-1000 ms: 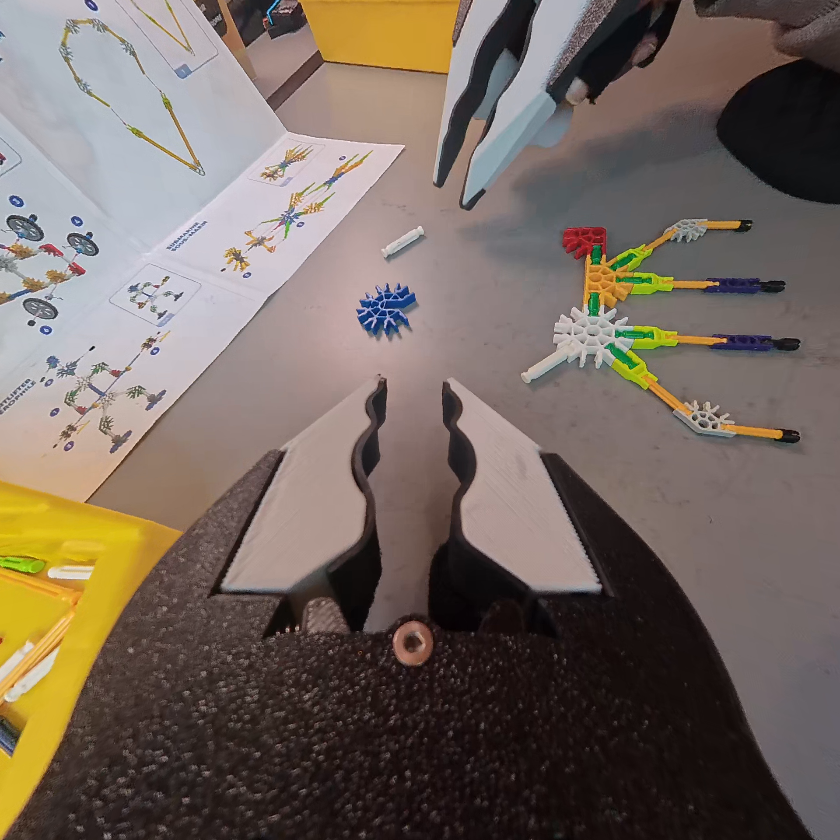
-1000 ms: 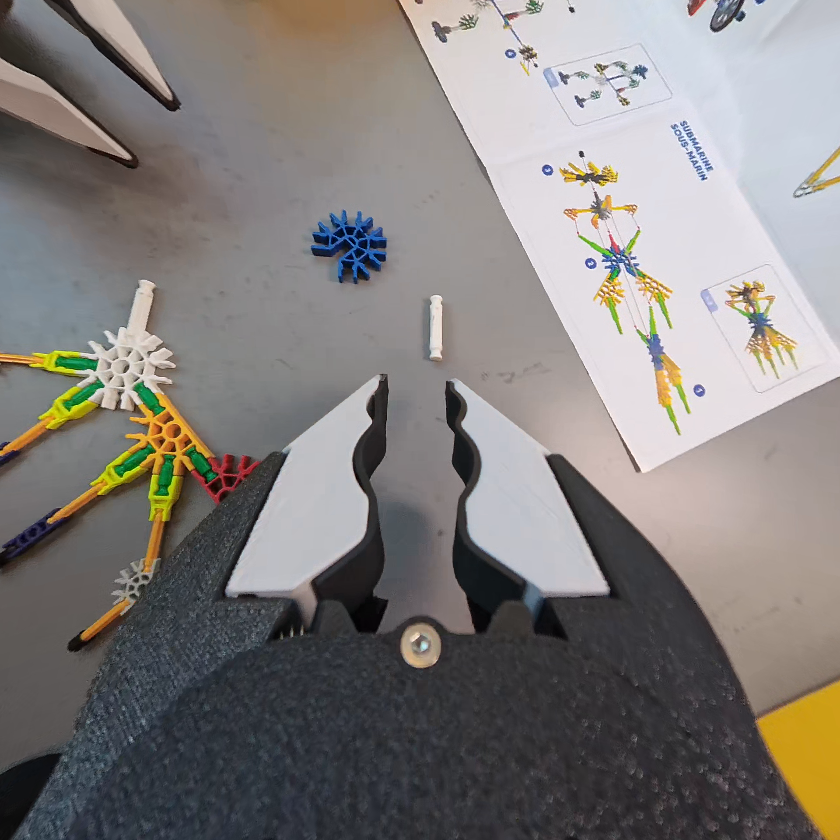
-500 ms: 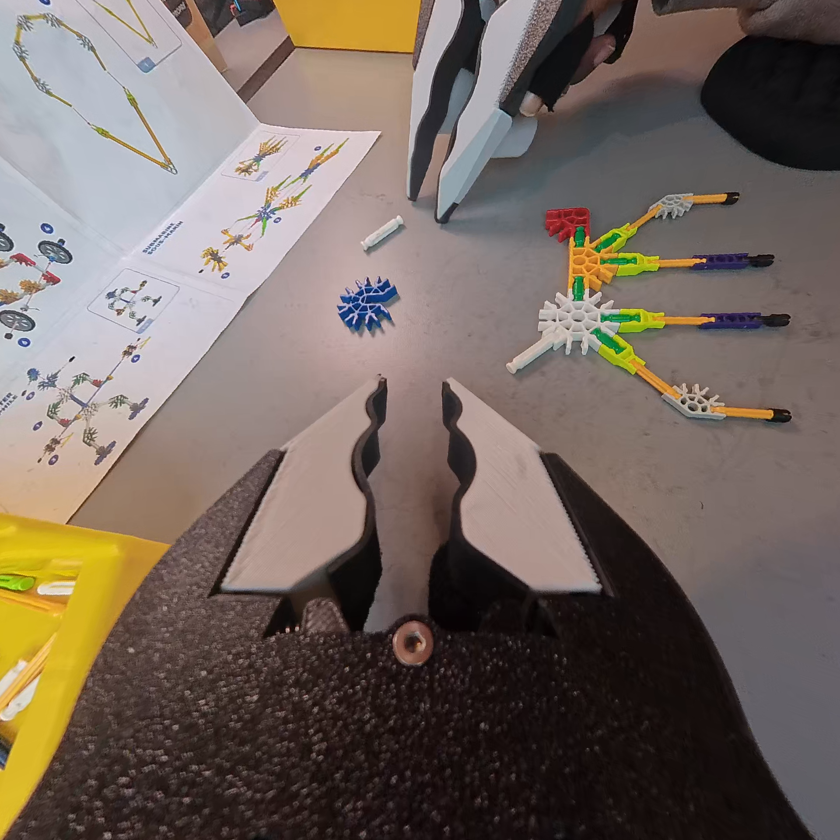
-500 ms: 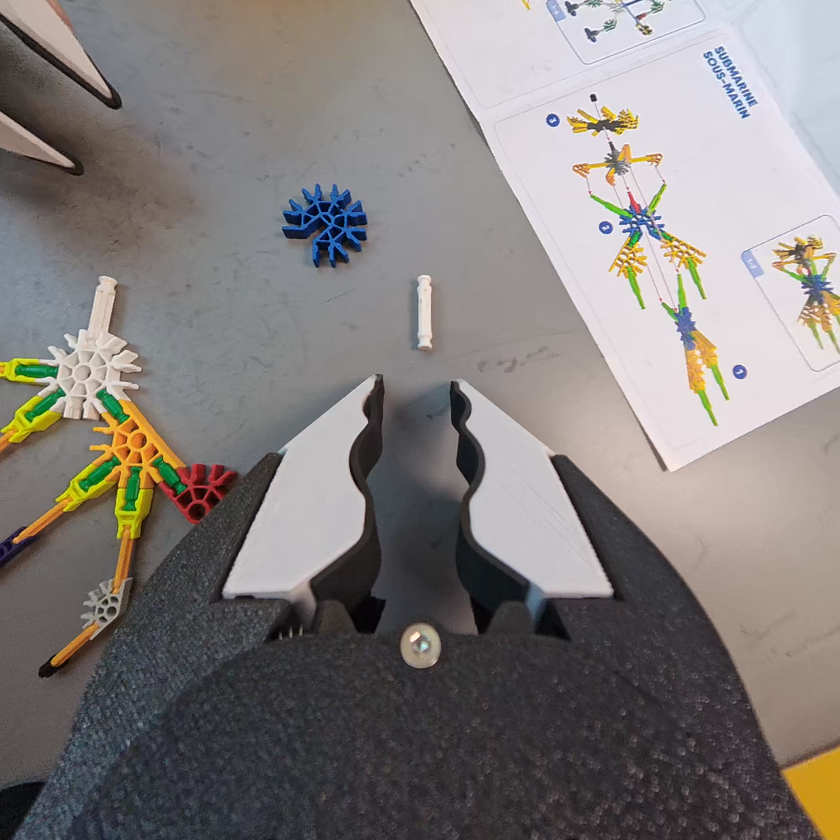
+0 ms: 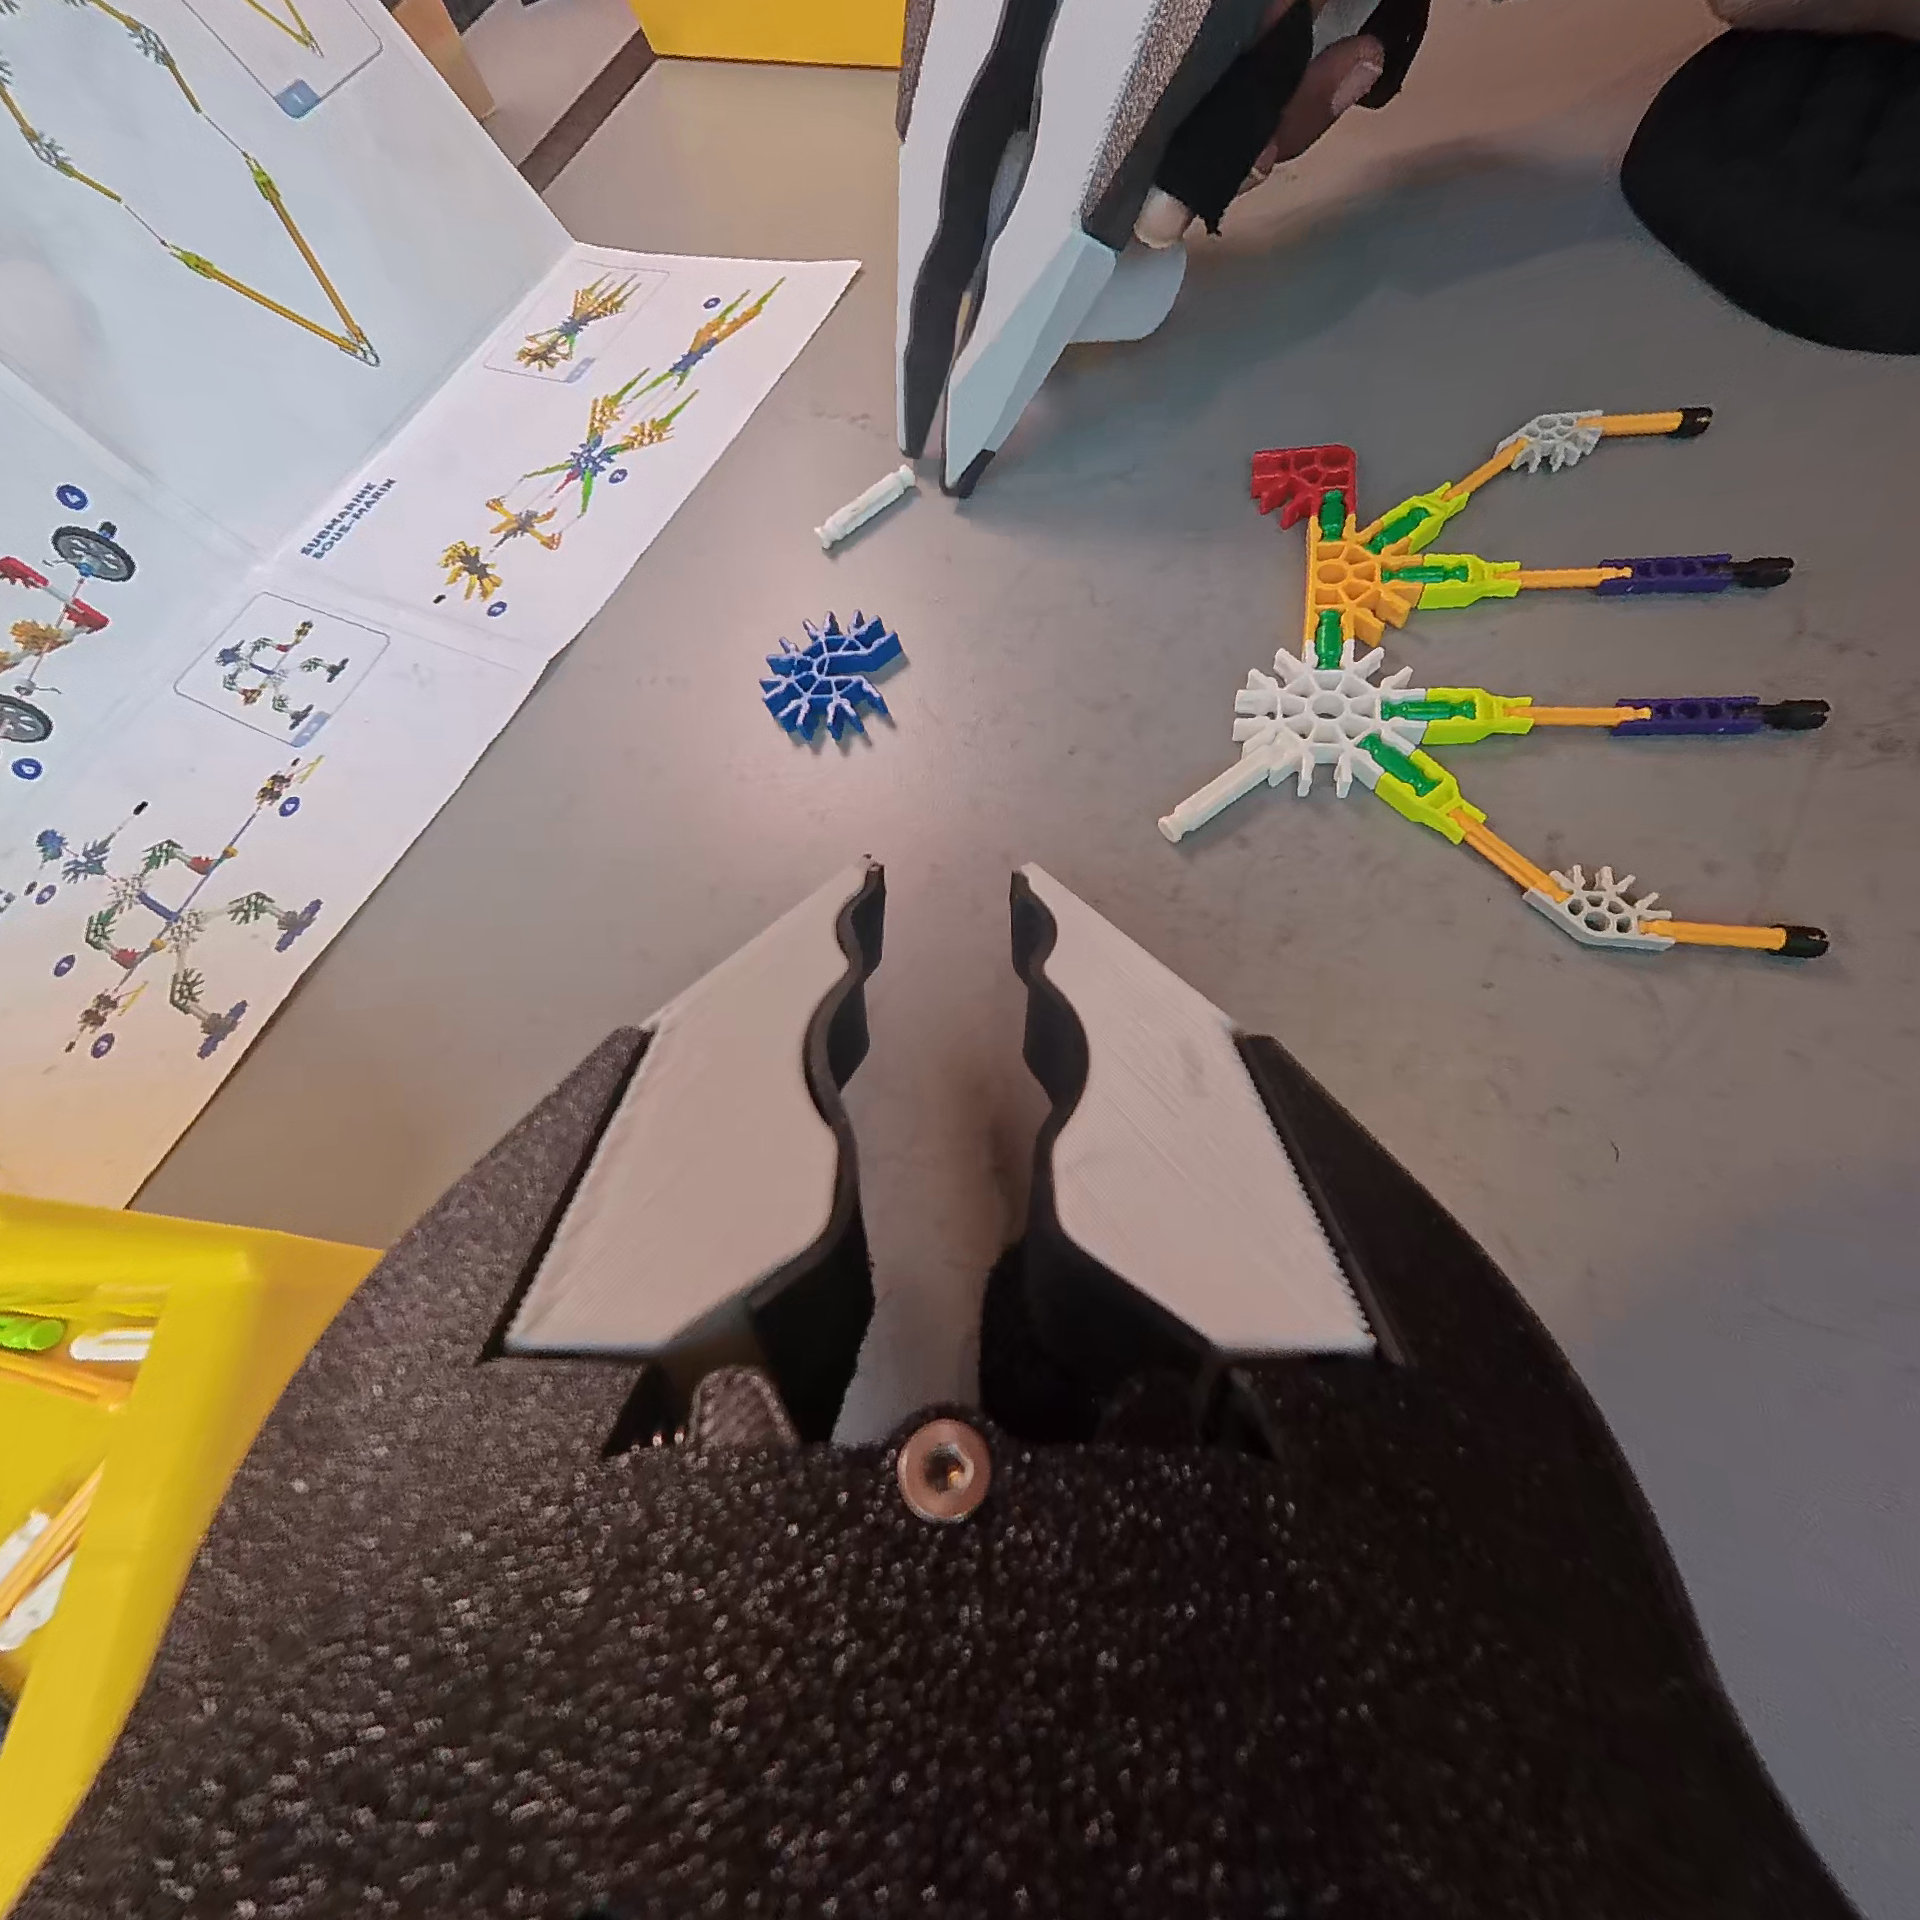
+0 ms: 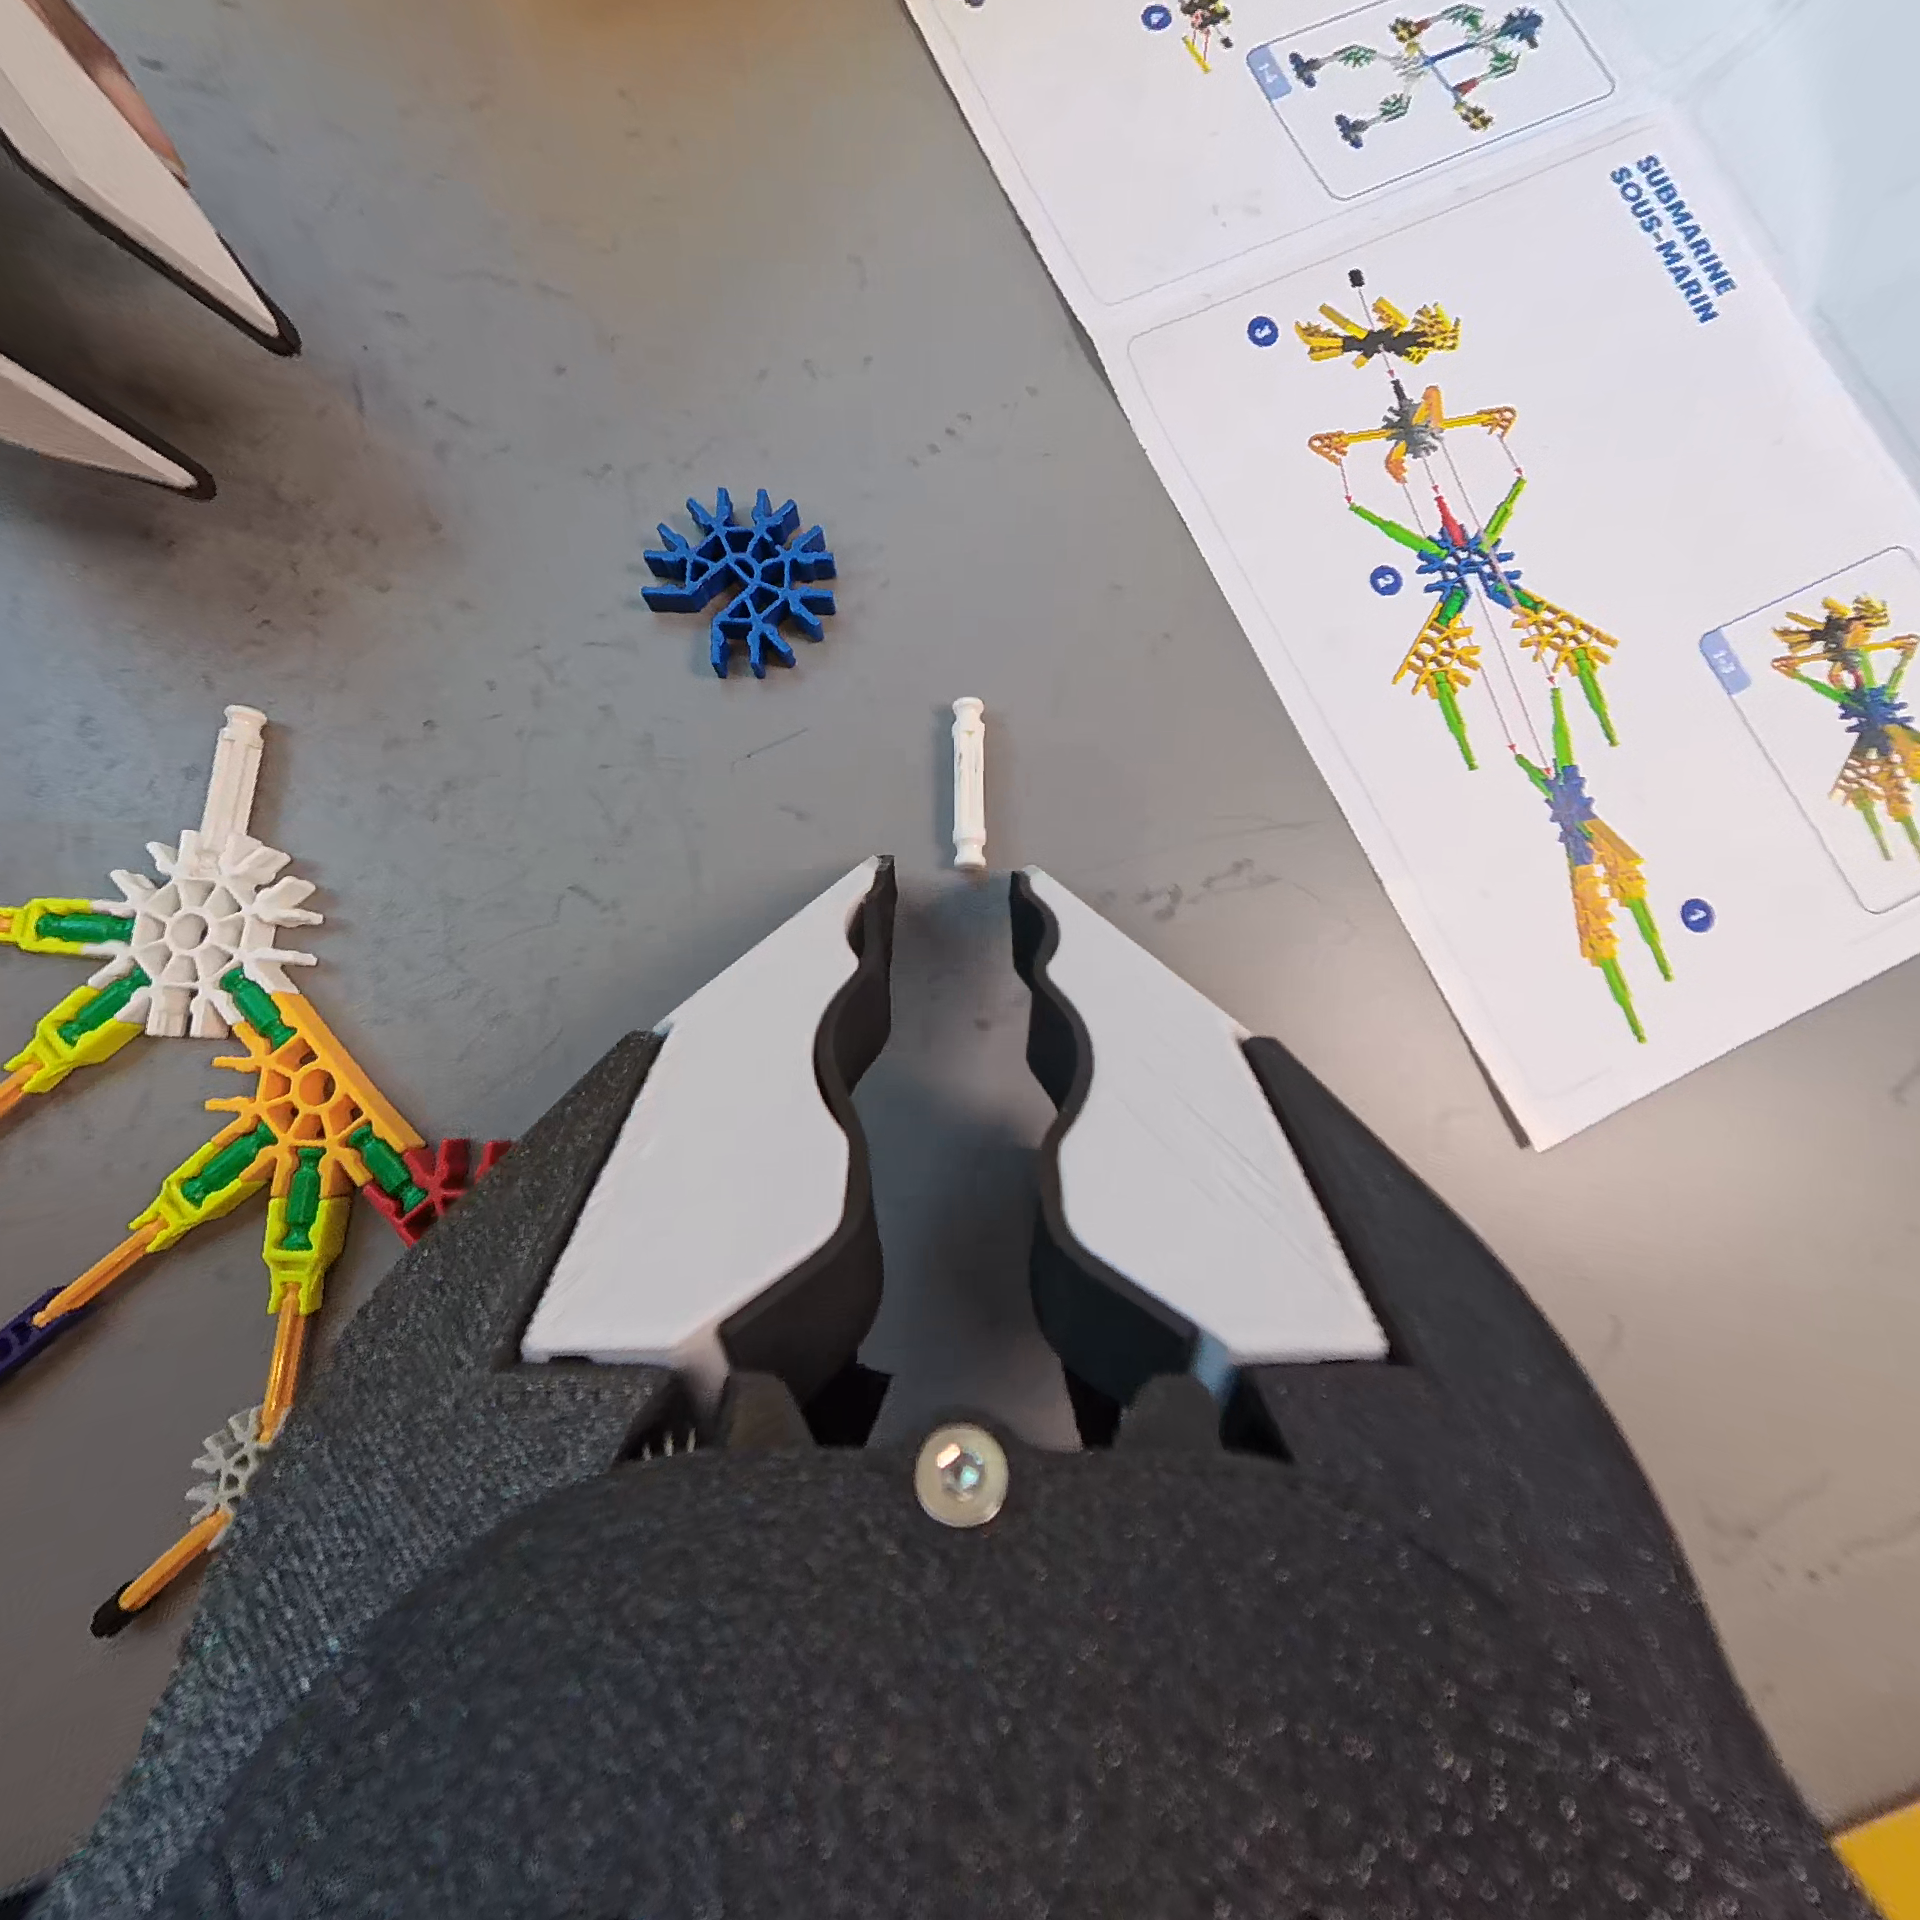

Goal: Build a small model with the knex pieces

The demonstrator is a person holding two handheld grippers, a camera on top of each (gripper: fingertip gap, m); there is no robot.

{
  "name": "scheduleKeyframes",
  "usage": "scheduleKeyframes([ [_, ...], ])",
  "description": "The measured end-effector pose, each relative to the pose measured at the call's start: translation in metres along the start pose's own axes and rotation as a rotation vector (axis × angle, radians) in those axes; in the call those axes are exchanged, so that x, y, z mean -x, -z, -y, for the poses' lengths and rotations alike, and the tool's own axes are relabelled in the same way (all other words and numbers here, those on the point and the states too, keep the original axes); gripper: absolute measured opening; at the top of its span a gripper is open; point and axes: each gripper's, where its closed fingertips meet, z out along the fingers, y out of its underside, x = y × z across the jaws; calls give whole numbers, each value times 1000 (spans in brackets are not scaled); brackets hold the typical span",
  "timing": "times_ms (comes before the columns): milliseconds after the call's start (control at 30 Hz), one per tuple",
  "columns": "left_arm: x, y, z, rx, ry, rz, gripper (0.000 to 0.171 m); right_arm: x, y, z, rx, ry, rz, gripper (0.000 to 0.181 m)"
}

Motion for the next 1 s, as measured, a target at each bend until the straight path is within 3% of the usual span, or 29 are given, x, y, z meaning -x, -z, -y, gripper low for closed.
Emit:
scheduleKeyframes([
  [67, 0, -1, 0, 4, -1, 0, 24, -2, -6, 8, -22, -23, -3, 22],
  [133, 0, -1, -1, 8, 0, -2, 24, -5, -13, 12, 6, 29, -26, 4],
  [167, 0, -2, -1, 8, 0, -3, 24, -3, -12, 12, 35, 52, -19, 4],
  [333, -17, 8, 17, -93, -9, -73, 25, 69, 28, 51, -141, 127, 170, 4],
  [433, -33, 12, 34, -174, 12, -179, 25, 117, 31, 50, -154, 183, 272, 4],
  [533, -41, 12, 41, -213, 35, -249, 25, 143, 25, 49, -140, 224, 337, 4],
  [733, -48, 18, 43, -242, 17, -287, 1, 155, 15, 43, -128, 201, 413, 4],
  [867, -43, 18, 43, -245, 28, -266, 2, 151, 16, 43, -134, 195, 406, 4],
  [1000, -30, 19, 42, -247, 69, -224, 15, 131, 23, 48, -178, 174, 355, 4],
])
